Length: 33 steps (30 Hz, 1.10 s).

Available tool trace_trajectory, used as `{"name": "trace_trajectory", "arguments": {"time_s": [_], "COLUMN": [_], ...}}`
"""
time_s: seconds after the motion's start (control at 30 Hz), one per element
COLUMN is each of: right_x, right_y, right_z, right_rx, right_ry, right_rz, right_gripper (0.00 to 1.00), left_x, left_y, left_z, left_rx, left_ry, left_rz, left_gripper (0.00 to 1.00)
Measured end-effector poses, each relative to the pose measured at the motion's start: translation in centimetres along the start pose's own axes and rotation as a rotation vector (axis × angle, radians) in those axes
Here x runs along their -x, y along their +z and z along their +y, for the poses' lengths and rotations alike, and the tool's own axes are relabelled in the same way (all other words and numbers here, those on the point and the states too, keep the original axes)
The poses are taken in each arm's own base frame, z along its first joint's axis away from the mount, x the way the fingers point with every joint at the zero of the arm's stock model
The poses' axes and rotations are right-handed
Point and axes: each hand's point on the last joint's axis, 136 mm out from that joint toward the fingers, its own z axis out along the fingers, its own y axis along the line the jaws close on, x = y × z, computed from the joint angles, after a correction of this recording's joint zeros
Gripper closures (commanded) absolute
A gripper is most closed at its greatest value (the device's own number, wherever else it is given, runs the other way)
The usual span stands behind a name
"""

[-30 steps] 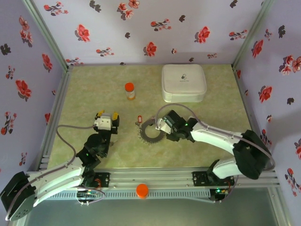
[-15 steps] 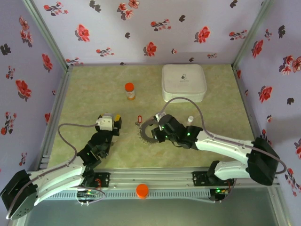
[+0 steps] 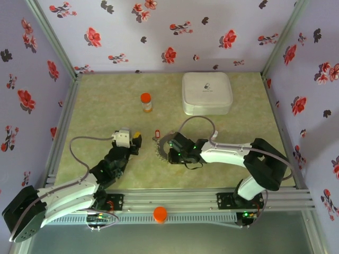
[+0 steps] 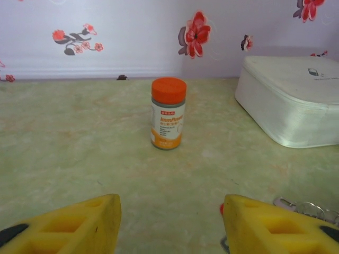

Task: Put the keys on the keyring

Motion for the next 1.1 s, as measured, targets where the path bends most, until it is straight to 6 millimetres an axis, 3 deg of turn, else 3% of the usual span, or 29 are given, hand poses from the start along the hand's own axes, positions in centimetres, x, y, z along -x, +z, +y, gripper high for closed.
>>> {"name": "trace_trajectory", "arguments": {"time_s": [0.5,0.8,1.1], "right_x": [-0.4,-0.5,-0.8], "right_y": [1.0,1.1,1.1], "right_z": [0.5,0.6,0.8], "right_rx": [-0.006,0.000,0.013], "right_ry": [0.015,0.022,0.026], "right_rz": [0.050,0.060,0.077], "right_gripper": [0.77,0.83,0.81], "left_x": [-0.4,-0.2,-0.5], "left_y": [0.1,0.1,0.4], "left_z": [-0.3,-0.4,-0.5], "left_rx": [-0.017,-0.016,-0.014], "left_ry": [-0.014,-0.012,-0.002], "left_rz": [0.015,0.018,0.030], "left_gripper": [0.48,0.48,0.48]}}
